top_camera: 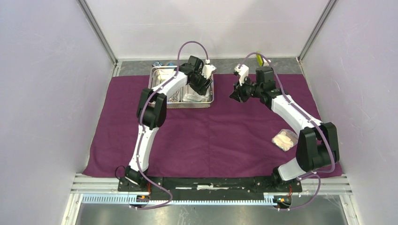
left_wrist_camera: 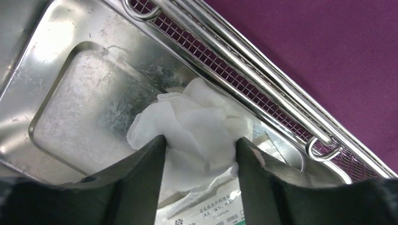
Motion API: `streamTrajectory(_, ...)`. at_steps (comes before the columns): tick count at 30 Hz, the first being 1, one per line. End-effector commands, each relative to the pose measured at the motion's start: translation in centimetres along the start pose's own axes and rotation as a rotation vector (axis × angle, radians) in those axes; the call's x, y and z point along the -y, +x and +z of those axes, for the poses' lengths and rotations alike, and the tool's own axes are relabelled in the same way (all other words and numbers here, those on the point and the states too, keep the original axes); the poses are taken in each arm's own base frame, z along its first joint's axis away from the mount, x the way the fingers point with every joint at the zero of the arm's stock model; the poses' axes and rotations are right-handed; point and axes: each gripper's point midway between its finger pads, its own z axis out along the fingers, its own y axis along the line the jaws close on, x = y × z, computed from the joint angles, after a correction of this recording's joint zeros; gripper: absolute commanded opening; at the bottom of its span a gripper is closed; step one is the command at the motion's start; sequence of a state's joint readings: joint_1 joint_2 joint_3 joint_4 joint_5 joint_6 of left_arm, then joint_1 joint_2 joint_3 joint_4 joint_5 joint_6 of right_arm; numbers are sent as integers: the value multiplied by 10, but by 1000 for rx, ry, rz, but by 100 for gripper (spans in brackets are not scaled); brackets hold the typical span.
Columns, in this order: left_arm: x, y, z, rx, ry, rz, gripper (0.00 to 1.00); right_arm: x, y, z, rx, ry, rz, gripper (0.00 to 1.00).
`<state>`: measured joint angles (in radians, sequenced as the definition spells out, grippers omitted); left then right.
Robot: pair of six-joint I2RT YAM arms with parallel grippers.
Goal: Open and lay out the surgical kit
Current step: Pick up the medical item from the container.
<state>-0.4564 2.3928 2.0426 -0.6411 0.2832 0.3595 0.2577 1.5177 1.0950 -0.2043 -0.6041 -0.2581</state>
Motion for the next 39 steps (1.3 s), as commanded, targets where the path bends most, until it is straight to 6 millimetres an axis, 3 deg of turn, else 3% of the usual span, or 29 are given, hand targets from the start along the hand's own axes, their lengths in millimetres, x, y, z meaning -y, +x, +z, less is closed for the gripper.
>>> streamTrajectory(1,7,14,-2,-52,1,-57,57,2,-16,-7,52,7,-26,29)
streamTrajectory(7,4,-13,-29,14,-19,-9,36,3,-17,-7,54,6,-19,28)
streamTrajectory(16,13,-83,-99,209,-11,89,20,10,-19,-17,67,41,-24,27)
streamTrajectory(26,36,-104,-130,295,75,116,3,24,-21,-33,94,93,-13,27)
streamTrajectory(30,70,-103,-138,315,185,151,2,37,-26,-50,105,161,-30,26)
streamTrajectory(35,129,-95,-131,283,272,257,2,75,-24,-90,89,363,-34,24)
streamTrajectory(39,182,-82,-113,238,350,318,2,112,0,-136,32,569,38,24)
